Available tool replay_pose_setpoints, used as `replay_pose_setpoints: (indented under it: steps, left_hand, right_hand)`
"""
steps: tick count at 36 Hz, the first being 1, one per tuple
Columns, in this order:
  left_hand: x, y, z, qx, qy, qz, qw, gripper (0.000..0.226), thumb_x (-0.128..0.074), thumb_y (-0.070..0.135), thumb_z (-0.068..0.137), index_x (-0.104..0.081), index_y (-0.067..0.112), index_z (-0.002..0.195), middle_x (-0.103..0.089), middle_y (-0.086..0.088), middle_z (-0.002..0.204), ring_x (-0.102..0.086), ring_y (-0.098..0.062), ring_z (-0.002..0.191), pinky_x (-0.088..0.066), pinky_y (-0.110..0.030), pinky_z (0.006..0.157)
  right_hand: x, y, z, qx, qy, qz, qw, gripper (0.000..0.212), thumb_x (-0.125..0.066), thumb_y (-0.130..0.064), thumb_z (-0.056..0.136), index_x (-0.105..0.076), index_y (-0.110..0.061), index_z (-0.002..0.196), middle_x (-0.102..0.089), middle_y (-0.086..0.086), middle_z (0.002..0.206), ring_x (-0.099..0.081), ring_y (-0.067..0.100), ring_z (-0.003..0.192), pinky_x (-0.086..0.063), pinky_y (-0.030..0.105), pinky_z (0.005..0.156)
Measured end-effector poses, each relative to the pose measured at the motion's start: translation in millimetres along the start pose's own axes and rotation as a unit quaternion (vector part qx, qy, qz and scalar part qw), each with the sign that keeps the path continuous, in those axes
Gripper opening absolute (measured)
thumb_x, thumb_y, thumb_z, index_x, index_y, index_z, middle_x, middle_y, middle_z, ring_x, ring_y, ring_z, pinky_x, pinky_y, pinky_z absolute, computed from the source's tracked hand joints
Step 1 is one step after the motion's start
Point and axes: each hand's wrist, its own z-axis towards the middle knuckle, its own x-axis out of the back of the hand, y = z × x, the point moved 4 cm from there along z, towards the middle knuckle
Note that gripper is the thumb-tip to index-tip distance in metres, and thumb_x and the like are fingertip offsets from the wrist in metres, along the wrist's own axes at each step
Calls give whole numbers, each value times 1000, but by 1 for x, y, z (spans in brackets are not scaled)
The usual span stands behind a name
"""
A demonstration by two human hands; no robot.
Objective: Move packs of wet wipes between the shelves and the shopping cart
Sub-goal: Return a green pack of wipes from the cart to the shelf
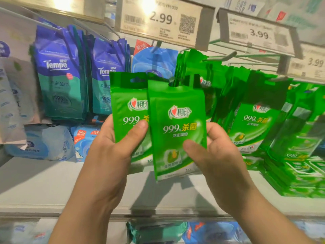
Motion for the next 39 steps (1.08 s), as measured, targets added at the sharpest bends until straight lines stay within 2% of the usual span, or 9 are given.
replay_pose_setpoints:
  steps: [5,7,11,17,20,22,24,27,39]
  left_hand:
    - [-2,-2,-1,4,-2,9,1000,35,-72,21,78,-73,24,113,-78,-6,112,-76,-28,102,-53,-49,99]
    - [-4,-4,-1,10,-4,14,1000,35,-75,20,77,-75,26,111,-78,-6,111,-76,-28,102,-52,-50,99]
    - [-8,-6,0,23,0,0,1000,37,-78,20,71,-75,24,108,-79,-7,109,-76,-28,100,-54,-48,97]
    - [-8,-9,2,20,6,18,1000,40,-85,20,68,-76,25,107,-79,-4,109,-77,-26,100,-53,-47,98]
    - [-6,-12,3,26,11,17,999,35,-76,23,75,-76,24,110,-79,-5,110,-76,-27,102,-52,-49,101]
    - [-8,-12,3,31,7,24,999,38,-79,22,76,-75,23,113,-79,-5,111,-76,-28,103,-51,-52,103]
    - [-9,-12,3,34,7,24,999,41,-82,22,74,-74,21,114,-79,-5,110,-76,-28,102,-52,-52,102]
    - [-11,-11,3,37,8,23,999,44,-72,25,72,-73,20,115,-79,-4,109,-76,-27,100,-53,-47,99]
    - [-5,-9,5,20,37,12,999,40,-69,20,73,-71,19,112,-79,-4,106,-77,-24,95,-56,-42,88]
  right_hand:
    - [11,-7,-4,80,74,-17,994,31,-64,-6,84,-54,-13,113,-75,-5,92,-72,13,83,-59,30,62]
    - [13,-12,-5,116,96,-24,988,38,-69,-21,76,-55,-18,112,-75,-1,98,-72,23,92,-59,47,73]
    - [21,-21,-4,165,139,-17,976,35,-67,-33,72,-58,-26,106,-73,1,98,-69,25,95,-56,53,89]
    - [32,-24,-1,170,188,13,967,18,-71,-35,73,-67,-38,91,-71,11,102,-65,47,100,-50,72,87]
    - [29,-18,0,140,205,4,969,40,-83,-45,67,-65,-35,101,-68,18,111,-59,55,104,-44,78,87]
    - [30,-11,-1,119,216,-3,969,63,-85,-60,62,-61,-30,111,-66,17,114,-59,52,104,-43,76,90]
    - [31,-5,-2,101,213,28,971,47,-81,-47,73,-60,-25,109,-63,14,98,-58,41,81,-53,59,70]
    - [28,4,-4,66,200,62,975,26,-69,-28,83,-55,-19,102,-55,4,73,-48,32,64,-44,36,43]
    - [6,26,15,-42,192,122,973,20,-56,-31,100,-48,-14,93,-55,-2,63,-52,22,50,-44,34,49]
